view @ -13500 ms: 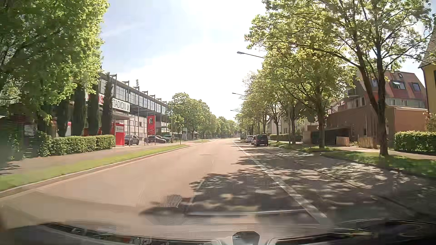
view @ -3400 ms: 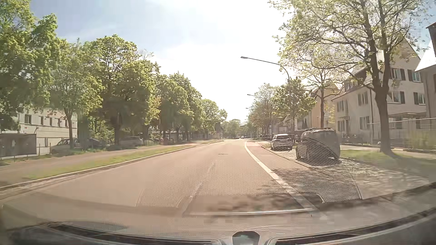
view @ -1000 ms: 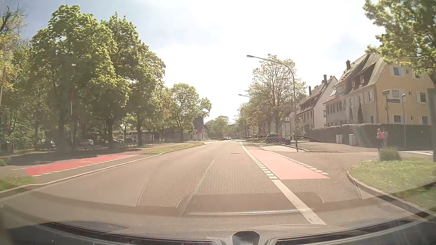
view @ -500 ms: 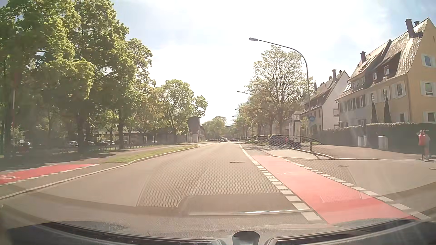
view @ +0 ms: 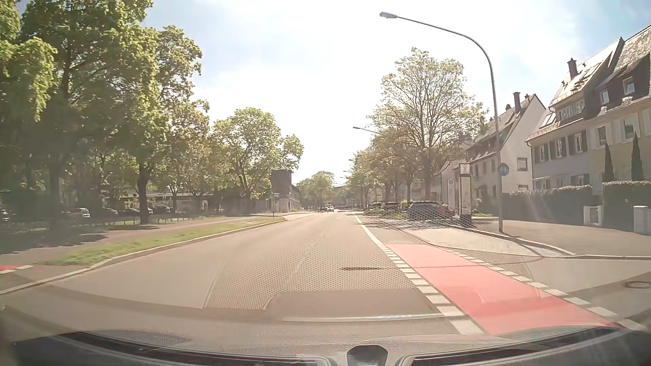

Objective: Follow the waypoints while adhering to traffic rules and regulations

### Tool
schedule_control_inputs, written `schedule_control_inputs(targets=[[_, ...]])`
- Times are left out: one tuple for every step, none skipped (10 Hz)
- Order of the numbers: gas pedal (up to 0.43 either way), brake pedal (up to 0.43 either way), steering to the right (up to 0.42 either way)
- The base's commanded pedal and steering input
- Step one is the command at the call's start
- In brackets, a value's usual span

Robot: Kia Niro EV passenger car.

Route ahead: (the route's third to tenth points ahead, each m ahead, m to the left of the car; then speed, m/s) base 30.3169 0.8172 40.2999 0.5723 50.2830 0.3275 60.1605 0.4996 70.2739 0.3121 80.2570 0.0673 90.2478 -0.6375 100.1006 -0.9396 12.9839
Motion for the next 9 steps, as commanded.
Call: schedule_control_inputs(targets=[[0.079, 0.000, 0.007], [0.079, 0.000, 0.007], [0.079, 0.000, 0.006], [0.079, 0.000, 0.005], [0.079, 0.000, 0.005], [0.079, 0.000, 0.005], [0.079, 0.000, 0.004], [0.079, 0.000, 0.004], [0.079, 0.000, 0.004]])
